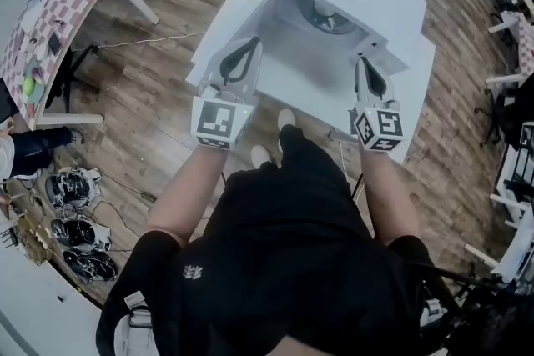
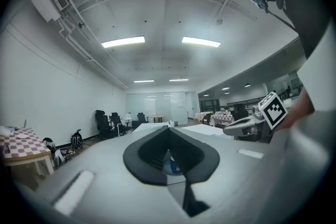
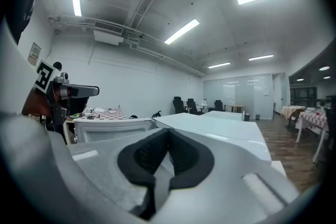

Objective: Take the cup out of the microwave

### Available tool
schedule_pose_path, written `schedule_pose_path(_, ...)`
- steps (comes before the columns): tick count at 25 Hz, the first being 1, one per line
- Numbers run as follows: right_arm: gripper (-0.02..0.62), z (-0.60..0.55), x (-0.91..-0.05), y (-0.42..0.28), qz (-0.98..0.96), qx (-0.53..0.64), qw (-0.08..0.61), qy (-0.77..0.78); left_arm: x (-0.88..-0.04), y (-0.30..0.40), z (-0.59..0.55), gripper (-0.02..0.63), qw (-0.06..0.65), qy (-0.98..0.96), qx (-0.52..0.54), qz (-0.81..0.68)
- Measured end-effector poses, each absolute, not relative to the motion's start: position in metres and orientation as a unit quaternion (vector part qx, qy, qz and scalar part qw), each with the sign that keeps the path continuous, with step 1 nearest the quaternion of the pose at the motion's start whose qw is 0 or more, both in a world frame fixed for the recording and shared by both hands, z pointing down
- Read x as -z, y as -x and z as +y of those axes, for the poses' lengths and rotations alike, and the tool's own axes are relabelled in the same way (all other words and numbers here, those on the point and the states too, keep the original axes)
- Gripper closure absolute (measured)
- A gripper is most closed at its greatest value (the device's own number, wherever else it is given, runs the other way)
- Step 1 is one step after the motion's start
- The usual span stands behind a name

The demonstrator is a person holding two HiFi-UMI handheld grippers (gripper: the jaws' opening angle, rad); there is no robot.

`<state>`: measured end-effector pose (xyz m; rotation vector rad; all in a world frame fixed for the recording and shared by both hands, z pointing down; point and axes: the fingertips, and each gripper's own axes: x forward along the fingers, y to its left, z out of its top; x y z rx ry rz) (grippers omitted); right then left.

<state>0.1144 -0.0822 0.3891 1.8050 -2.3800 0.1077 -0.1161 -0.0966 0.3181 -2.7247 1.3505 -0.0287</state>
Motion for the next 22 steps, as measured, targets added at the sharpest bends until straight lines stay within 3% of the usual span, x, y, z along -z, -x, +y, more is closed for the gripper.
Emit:
schedule_pose_path(17,0.594,-0.219,-0.500,-0.130,-0.793,-0.057,0.096,-0.598,-0.408,0.063,-0.203,0.604,0.023,0.899,0.047,0.434)
schedule_pose_path(22,0.547,-0.251,-0.532,-0.133,-0.797,-0.061,0.102,-0.592,-0.429,0.056,-0.230,0.604,0.009,0.901,0.056,0.431)
